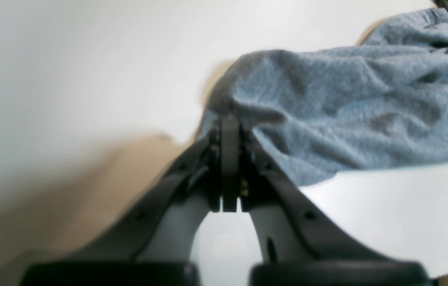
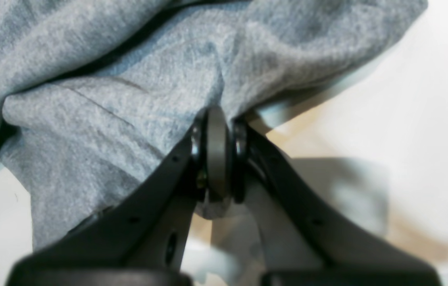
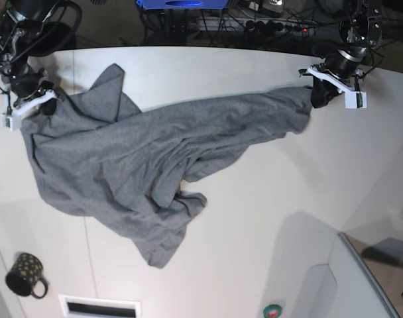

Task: Layout the t-shirt on the table in an organized manner, then fold the t-shirt properly
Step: 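Release and regrasp the shirt edge with the left gripper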

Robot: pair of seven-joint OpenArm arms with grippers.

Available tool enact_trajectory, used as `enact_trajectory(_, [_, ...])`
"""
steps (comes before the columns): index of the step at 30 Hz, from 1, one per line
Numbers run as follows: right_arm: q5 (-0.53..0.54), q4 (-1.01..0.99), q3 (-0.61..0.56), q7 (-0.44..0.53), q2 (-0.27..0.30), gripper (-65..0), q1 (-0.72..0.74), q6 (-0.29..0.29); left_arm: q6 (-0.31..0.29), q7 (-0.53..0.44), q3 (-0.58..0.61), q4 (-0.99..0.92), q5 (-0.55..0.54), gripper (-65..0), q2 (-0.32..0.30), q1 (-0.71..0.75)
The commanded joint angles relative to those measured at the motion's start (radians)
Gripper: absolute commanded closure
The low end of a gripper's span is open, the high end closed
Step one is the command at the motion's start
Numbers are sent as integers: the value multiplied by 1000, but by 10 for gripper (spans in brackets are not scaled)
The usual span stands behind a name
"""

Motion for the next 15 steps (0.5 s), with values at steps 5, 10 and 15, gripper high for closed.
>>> enact_trajectory(5, [-23, 10, -3, -30, 6, -8, -2, 4, -6, -16, -12, 61, -9, 0, -9, 34])
enact_trajectory(10, [-24, 11, -3, -30, 6, -8, -2, 4, -3, -16, -20, 118, -11, 0, -9, 60])
enact_trajectory(15, [-24, 11, -3, -30, 6, -8, -2, 4, -2, -16, -43, 117, -12, -276, -6, 86])
